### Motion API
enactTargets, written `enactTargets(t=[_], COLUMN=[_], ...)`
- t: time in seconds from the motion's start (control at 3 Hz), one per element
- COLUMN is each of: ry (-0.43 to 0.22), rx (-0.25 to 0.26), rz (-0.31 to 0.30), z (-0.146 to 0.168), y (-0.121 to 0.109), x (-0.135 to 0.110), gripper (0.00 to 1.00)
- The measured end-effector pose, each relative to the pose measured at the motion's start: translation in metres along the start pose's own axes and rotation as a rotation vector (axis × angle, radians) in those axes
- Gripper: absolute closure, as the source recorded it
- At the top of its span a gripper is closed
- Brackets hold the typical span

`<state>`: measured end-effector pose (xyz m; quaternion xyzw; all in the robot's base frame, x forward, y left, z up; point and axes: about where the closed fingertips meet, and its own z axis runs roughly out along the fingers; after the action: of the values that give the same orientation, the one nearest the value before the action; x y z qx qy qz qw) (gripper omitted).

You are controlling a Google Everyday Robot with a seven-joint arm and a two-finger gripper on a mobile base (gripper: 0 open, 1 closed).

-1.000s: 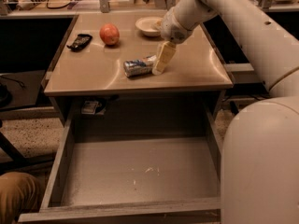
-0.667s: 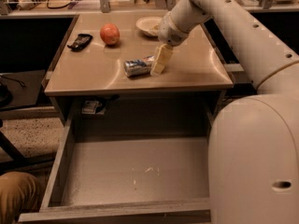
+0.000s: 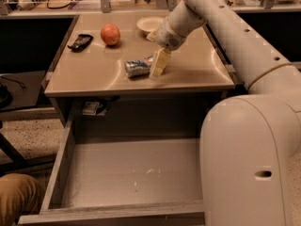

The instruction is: Place redbull can into top drawer

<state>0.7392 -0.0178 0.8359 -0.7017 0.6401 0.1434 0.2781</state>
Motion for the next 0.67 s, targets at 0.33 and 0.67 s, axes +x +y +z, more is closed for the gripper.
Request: enactTargets(t=[0.33,0.67], ry=[0.003,0.003], rx=[-0.038,-0.039], rz=[-0.004,-0.004], z=[0.0124,0.0124], y=[-0.0006,-0.0006], x=[-0.0003,-0.0003], gripper=[0.0,0.19])
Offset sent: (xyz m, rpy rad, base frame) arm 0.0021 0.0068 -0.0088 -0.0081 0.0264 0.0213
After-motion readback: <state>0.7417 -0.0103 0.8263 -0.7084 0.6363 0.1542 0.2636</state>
